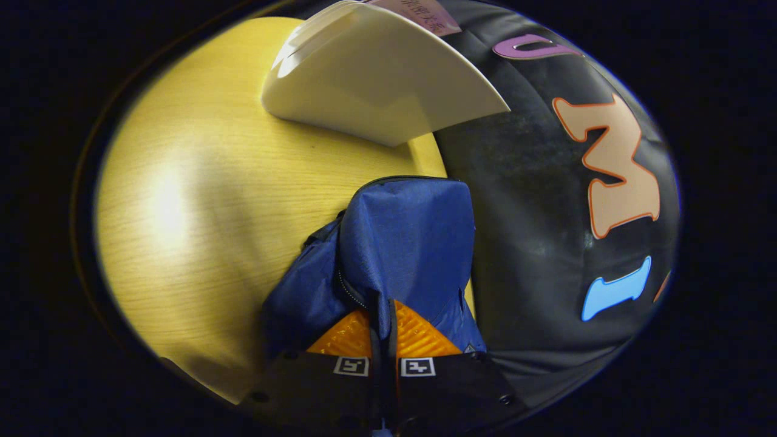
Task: Open the schoolbag, grab two books from the bookshelf and put them into the schoolbag.
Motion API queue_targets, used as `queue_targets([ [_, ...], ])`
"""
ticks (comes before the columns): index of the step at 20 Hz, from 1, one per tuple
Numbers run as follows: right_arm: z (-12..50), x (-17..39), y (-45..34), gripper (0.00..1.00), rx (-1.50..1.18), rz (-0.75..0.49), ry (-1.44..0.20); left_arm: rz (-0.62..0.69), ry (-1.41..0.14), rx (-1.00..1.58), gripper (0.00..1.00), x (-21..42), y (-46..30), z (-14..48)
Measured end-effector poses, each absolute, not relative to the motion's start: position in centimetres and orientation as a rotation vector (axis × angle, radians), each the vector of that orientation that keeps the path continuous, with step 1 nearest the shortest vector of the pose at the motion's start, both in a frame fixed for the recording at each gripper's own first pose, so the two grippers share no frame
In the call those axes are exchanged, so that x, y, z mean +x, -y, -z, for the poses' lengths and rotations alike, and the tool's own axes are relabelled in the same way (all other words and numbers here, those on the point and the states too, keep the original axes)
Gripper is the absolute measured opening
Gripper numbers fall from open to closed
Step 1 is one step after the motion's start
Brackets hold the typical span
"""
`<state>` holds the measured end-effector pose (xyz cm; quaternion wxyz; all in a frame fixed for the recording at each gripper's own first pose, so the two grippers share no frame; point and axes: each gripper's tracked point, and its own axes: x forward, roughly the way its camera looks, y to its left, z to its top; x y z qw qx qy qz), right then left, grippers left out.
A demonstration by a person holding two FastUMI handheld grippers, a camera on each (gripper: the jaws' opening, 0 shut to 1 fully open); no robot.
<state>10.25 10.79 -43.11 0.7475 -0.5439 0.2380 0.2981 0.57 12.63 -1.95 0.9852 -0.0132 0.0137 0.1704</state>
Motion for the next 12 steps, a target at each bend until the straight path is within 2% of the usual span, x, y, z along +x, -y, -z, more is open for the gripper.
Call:
queue_targets([
  [1,43.1,10.3,-10.7,0.05,-1.165,-0.666,-0.547,-0.339,-0.032,-0.029,0.96,0.6,-12.6,2.0],
  [3,42.7,10.4,-10.8,0.06,-1.121,-0.682,-0.575,-0.330,-0.042,-0.039,0.99,0.7,-12.3,2.4],
  [5,41.9,10.5,-11.0,0.01,-1.087,-0.681,-0.577,-0.322,-0.042,-0.044,0.99,0.9,-12.0,2.3],
  [6,41.3,10.6,-11.1,0.05,-1.070,-0.679,-0.575,-0.318,-0.042,-0.046,0.96,0.9,-11.8,2.3],
  [7,40.7,10.7,-11.0,0.01,-1.051,-0.680,-0.577,-0.311,-0.042,-0.050,0.99,1.0,-11.6,2.3],
  [8,40.4,10.9,-10.8,0.05,-1.030,-0.681,-0.579,-0.304,-0.046,-0.055,0.96,1.2,-11.3,2.4],
  [9,39.9,11.0,-10.6,0.10,-1.007,-0.683,-0.584,-0.295,-0.051,-0.061,0.99,1.4,-11.1,2.5],
  [12,37.8,11.8,-10.1,0.10,-0.902,-0.654,-0.601,-0.270,-0.058,-0.071,0.96,2.1,-10.2,2.6],
])
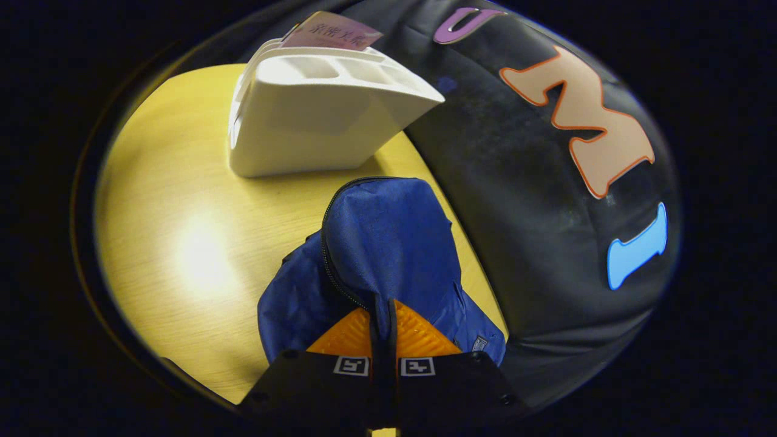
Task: Open the schoolbag, grab two books from the bookshelf and put them into the schoolbag.
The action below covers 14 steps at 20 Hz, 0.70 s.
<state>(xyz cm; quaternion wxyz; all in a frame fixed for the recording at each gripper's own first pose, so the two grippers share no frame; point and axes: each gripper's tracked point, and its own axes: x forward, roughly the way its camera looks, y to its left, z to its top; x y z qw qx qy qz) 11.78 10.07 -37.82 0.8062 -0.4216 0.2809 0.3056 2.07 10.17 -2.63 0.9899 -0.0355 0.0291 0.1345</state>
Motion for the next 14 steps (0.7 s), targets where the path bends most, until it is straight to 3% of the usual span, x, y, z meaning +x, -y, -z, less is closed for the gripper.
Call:
queue_targets([
  [1,37.0,12.1,-9.9,0.01,-0.870,-0.642,-0.603,-0.262,-0.063,-0.070,0.96,2.2,-9.9,2.6],
  [4,35.2,13.1,-8.9,0.01,-0.768,-0.603,-0.615,-0.236,-0.060,-0.066,0.96,2.7,-9.1,2.3],
  [5,34.6,13.3,-8.6,0.05,-0.727,-0.589,-0.625,-0.229,-0.057,-0.063,0.99,2.8,-8.9,2.1],
  [6,34.1,13.5,-8.3,0.01,-0.692,-0.575,-0.630,-0.223,-0.058,-0.062,0.96,2.9,-8.7,2.2],
  [7,33.4,13.9,-8.0,0.10,-0.653,-0.555,-0.633,-0.215,-0.062,-0.063,0.96,3.0,-8.6,2.3],
  [8,33.0,14.2,-7.6,0.05,-0.608,-0.539,-0.640,-0.210,-0.065,-0.066,0.96,3.1,-8.5,2.3],
  [11,32.1,14.8,-6.4,0.10,-0.483,-0.488,-0.666,-0.201,-0.078,-0.072,0.99,3.3,-8.2,2.6],
  [12,31.9,14.9,-6.0,0.01,-0.442,-0.472,-0.669,-0.199,-0.083,-0.072,0.96,3.4,-8.2,2.8],
  [13,31.6,15.1,-5.7,0.10,-0.403,-0.454,-0.677,-0.196,-0.087,-0.070,0.96,3.5,-8.0,3.0],
  [14,31.4,15.1,-5.2,0.10,-0.363,-0.438,-0.685,-0.193,-0.091,-0.069,0.96,3.6,-8.0,3.2],
])
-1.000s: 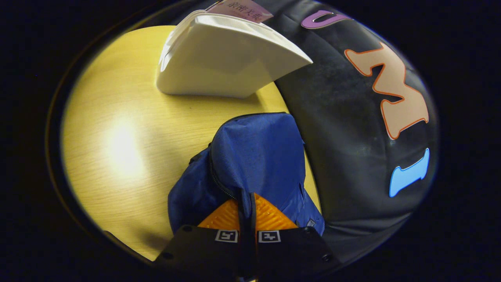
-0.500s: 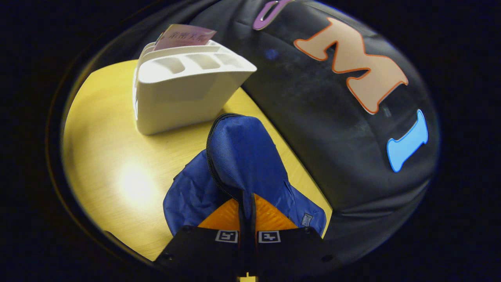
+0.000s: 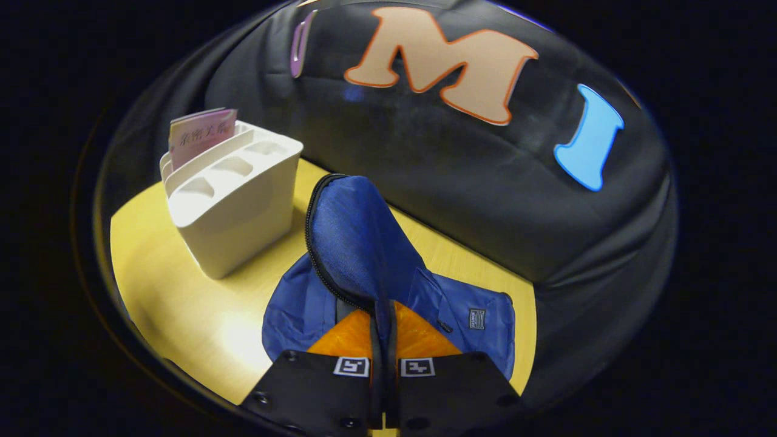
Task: Open the schoolbag, grab two books from the bookshelf and put them into the schoolbag.
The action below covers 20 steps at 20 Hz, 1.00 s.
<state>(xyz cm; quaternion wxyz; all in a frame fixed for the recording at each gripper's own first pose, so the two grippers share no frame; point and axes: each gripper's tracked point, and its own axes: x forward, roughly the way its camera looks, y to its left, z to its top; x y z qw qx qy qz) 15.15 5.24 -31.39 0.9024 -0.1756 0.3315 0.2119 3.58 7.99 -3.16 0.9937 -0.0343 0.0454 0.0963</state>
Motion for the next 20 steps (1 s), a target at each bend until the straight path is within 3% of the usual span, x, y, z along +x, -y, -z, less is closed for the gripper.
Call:
queue_targets([
  [1,31.3,15.3,-4.9,0.01,-0.324,-0.422,-0.691,-0.189,-0.095,-0.068,0.96,3.7,-7.9,3.3],
  [3,31.1,15.3,-4.2,0.10,-0.250,-0.390,-0.706,-0.182,-0.102,-0.063,0.94,4.0,-7.7,3.6],
  [7,31.2,15.0,-3.5,0.00,-0.046,-0.308,-0.755,-0.164,-0.131,-0.030,0.94,4.8,-7.7,4.7],
  [9,31.1,15.1,-2.9,0.05,0.045,-0.268,-0.763,-0.136,-0.154,-0.013,0.94,5.9,-7.4,5.2],
  [10,31.0,15.3,-2.5,0.05,0.083,-0.250,-0.765,-0.123,-0.202,0.007,0.99,6.4,-7.4,6.1],
  [13,31.0,15.3,-1.9,0.05,0.197,-0.204,-0.773,-0.077,-0.340,0.028,0.96,7.9,-7.4,9.3],
  [14,30.7,15.3,-1.8,0.00,0.230,-0.191,-0.773,-0.054,-0.379,0.020,0.96,8.3,-7.3,10.1],
  [15,30.6,15.3,-1.5,0.05,0.256,-0.179,-0.773,-0.037,-0.419,0.018,0.96,8.9,-7.5,10.9],
  [17,30.5,15.2,-1.7,0.00,0.289,-0.168,-0.774,-0.020,-0.493,0.013,0.95,10.0,-8.2,12.4],
  [18,30.6,15.2,-1.4,0.05,0.288,-0.167,-0.773,-0.013,-0.527,0.020,0.95,10.8,-8.7,13.0],
  [19,30.5,15.3,-1.1,0.01,0.288,-0.164,-0.771,0.000,-0.560,0.027,0.95,11.5,-9.0,13.6],
  [20,30.5,15.3,-1.0,0.05,0.287,-0.162,-0.769,0.013,-0.597,0.035,0.96,12.0,-9.1,14.2],
])
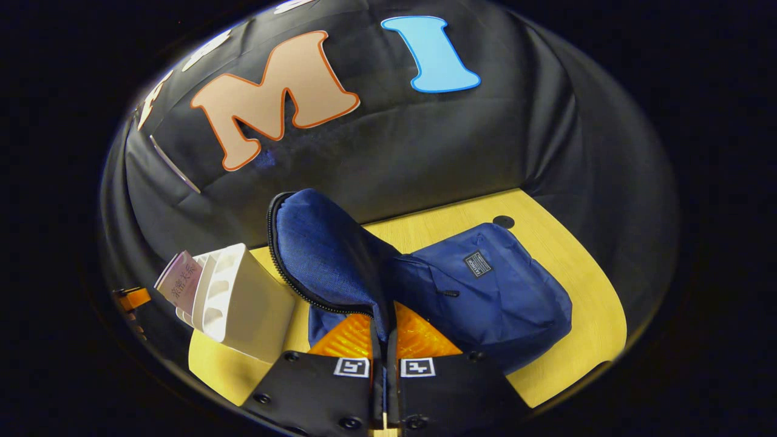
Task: Open the schoolbag, grab two books from the bookshelf and put them into the schoolbag.
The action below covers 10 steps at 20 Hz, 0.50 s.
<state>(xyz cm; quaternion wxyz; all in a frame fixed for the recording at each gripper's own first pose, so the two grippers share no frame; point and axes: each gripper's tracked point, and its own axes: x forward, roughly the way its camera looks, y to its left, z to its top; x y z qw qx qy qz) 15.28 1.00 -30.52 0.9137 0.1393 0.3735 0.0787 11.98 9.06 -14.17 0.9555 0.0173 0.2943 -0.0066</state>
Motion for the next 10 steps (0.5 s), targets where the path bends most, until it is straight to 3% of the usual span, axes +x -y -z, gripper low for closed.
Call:
queue_targets([
  [8,30.3,15.3,-0.7,0.05,0.302,-0.139,-0.758,0.058,-0.778,0.057,0.96,16.5,-11.3,16.7],
  [9,30.3,15.4,-0.7,0.01,0.306,-0.136,-0.759,0.068,-0.792,0.066,0.96,17.1,-11.3,16.9],
  [10,30.4,15.3,-0.7,0.05,0.307,-0.135,-0.760,0.067,-0.802,0.075,0.96,17.6,-11.4,17.0],
])
